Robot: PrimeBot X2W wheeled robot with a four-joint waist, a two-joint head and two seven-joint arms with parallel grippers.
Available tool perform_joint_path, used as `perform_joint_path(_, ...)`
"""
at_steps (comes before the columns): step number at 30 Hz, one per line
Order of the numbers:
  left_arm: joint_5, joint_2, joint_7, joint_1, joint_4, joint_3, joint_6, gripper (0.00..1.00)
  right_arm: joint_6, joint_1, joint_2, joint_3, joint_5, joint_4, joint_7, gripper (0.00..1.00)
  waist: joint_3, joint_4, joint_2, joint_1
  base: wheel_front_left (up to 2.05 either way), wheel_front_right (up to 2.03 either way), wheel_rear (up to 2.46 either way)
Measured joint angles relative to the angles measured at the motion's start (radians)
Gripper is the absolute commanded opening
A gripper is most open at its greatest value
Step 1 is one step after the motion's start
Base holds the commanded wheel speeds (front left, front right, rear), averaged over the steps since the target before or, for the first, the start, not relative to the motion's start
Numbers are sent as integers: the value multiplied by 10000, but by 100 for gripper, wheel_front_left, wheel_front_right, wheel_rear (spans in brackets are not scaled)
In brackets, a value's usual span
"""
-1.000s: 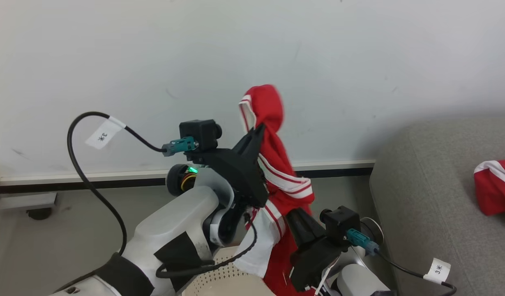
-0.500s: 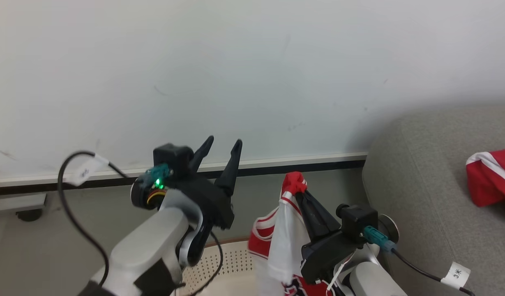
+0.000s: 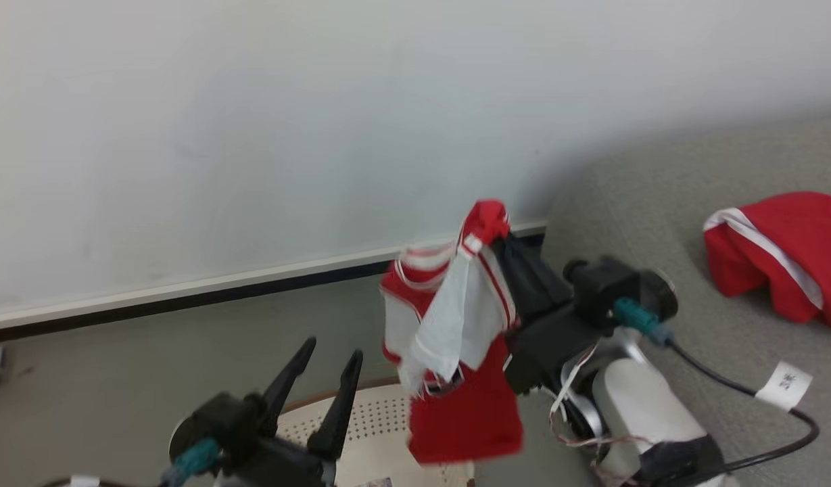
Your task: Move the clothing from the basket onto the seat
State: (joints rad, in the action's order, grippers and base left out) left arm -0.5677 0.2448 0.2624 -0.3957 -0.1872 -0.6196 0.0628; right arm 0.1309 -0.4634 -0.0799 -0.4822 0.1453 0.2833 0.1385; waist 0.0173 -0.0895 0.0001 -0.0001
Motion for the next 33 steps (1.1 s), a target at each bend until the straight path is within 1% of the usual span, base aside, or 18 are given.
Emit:
perform_joint_path(2,466,-10,0,685,426,474,-232,100,0,-351,-221,-125,109,-232,-180,0,-91,-237,0,0,0,0,0)
perform_joint_path(3,878,-42,-2,1338,846,947,-453,100,0,-783,-412,-291,359,-497,-357,0,-208,-493,0,0,0,0,0)
perform_joint_path(6,1536,-127,13,2059,1436,1578,-742,100,0,-1627,-681,-518,888,-802,-585,0,-458,-878,0,0,0,0,0)
perform_joint_path(10,2420,-263,13,2712,2278,2299,-1068,100,0,-3133,-1049,-863,1722,-993,-825,0,-975,-1363,0,1,0,0,0)
perform_joint_path(12,2851,-270,13,2852,2675,2431,-1254,100,0,-3928,-1269,-976,2197,-991,-903,0,-1298,-1588,0,1,0,0,0)
perform_joint_path(15,3576,-182,13,2874,3279,2449,-1505,100,0,-5228,-1871,-1116,2518,-851,-943,0,-1877,-1897,0,1,0,0,0)
perform_joint_path(19,4247,77,13,2830,4019,2320,-1676,100,2,-6554,-2399,-1032,2961,-585,-848,0,-2745,-2295,1,3,0,0,0)
perform_joint_path(23,4819,454,13,2819,4598,2190,-1745,100,2,-7597,-2980,-422,3229,-430,-619,0,-3635,-2701,1,3,0,0,0)
perform_joint_path(25,4895,656,13,2845,4853,2219,-1753,100,2,-7886,-3239,13,3313,-397,-512,0,-4067,-2913,1,3,0,0,0)
perform_joint_path(29,5087,1051,10,2924,5363,2291,-1755,100,2,-8729,-3954,1239,3517,-357,-370,0,-4889,-3332,2,4,0,0,0)
perform_joint_path(33,5239,1323,-144,3009,5871,2272,-1753,100,2,-9346,-4328,2479,3409,42,-430,0,-5642,-3712,2,4,0,0,0)
